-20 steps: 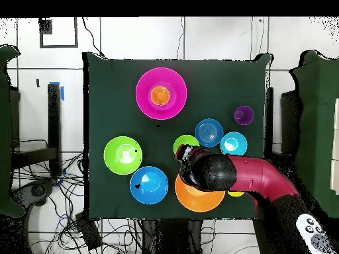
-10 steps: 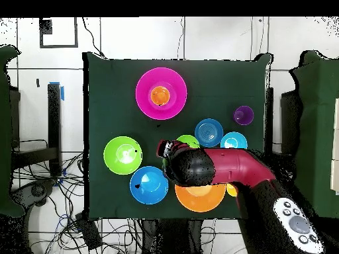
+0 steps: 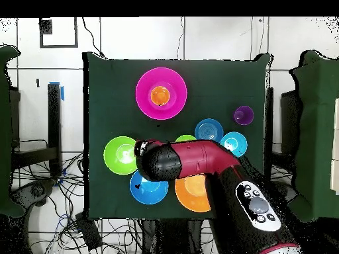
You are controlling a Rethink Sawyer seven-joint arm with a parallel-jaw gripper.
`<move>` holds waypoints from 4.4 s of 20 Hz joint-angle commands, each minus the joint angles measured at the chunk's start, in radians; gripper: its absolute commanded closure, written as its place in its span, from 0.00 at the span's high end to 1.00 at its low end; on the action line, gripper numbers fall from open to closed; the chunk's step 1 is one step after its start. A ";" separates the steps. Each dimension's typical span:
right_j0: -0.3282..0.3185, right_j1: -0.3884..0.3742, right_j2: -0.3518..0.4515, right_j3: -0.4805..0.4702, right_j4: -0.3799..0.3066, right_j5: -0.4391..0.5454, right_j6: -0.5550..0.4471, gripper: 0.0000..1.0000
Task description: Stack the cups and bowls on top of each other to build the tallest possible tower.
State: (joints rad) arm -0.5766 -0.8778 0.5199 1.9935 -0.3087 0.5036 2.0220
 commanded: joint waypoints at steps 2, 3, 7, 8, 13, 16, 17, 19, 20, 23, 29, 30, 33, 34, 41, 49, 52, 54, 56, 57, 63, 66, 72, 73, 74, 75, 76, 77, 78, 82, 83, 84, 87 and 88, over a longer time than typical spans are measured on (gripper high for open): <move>0.010 0.003 -0.091 -0.079 0.015 0.131 0.068 1.00; 0.012 0.001 -0.096 -0.080 0.018 0.133 0.068 1.00; 0.026 -0.021 -0.108 -0.075 0.037 0.146 0.079 1.00; 0.026 -0.031 -0.108 -0.082 0.044 0.165 0.074 1.00; 0.026 -0.033 -0.111 -0.109 0.056 0.215 0.059 1.00; 0.064 -0.032 -0.156 -0.108 0.032 0.189 0.113 1.00; 0.075 -0.030 -0.170 -0.109 0.023 0.177 0.128 1.00; 0.095 -0.023 -0.195 -0.110 0.012 0.153 0.151 1.00; 0.096 -0.023 -0.199 -0.103 0.017 0.147 0.150 1.00; 0.089 -0.027 -0.208 -0.100 0.029 0.151 0.124 1.00; 0.059 -0.033 -0.223 -0.097 0.024 0.160 0.074 1.00; 0.060 -0.044 -0.233 -0.088 0.019 0.156 0.077 1.00; 0.058 -0.071 -0.252 -0.075 0.015 0.159 0.068 1.00; 0.050 -0.081 -0.254 -0.074 0.017 0.169 0.054 1.00; 0.016 -0.061 -0.250 -0.057 0.012 0.131 0.023 1.00; 0.045 0.099 -0.294 -0.025 -0.002 -0.100 0.146 1.00; 0.059 0.144 -0.303 -0.017 0.019 -0.165 0.166 1.00; 0.063 0.155 -0.303 -0.011 0.035 -0.183 0.165 1.00; 0.063 0.161 -0.298 -0.005 0.049 -0.193 0.161 1.00; 0.064 0.164 -0.295 -0.003 0.057 -0.196 0.159 1.00; 0.036 0.197 -0.237 -0.001 0.100 -0.175 0.110 1.00; 0.028 0.223 -0.223 -0.014 0.106 -0.173 0.087 1.00; 0.048 0.208 -0.238 -0.017 0.106 -0.163 0.089 1.00; 0.053 0.200 -0.242 -0.016 0.105 -0.157 0.090 1.00; 0.056 0.196 -0.246 -0.016 0.105 -0.154 0.091 1.00; 0.064 0.187 -0.254 -0.015 0.103 -0.152 0.096 1.00; 0.067 0.184 -0.257 -0.016 0.103 -0.148 0.096 1.00; 0.071 0.177 -0.260 -0.017 0.103 -0.139 0.095 1.00; 0.073 0.173 -0.261 -0.018 0.103 -0.133 0.093 1.00; 0.064 0.133 -0.253 -0.014 0.113 -0.082 0.071 1.00; 0.059 0.120 -0.247 -0.009 0.118 -0.068 0.066 1.00; 0.056 0.109 -0.243 -0.003 0.122 -0.060 0.064 1.00; 0.050 0.073 -0.245 0.051 0.140 -0.059 0.081 1.00; 0.049 0.070 -0.252 0.074 0.144 -0.076 0.096 1.00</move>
State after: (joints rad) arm -0.5386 -0.7559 0.2295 1.9617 -0.2122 0.3474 2.0220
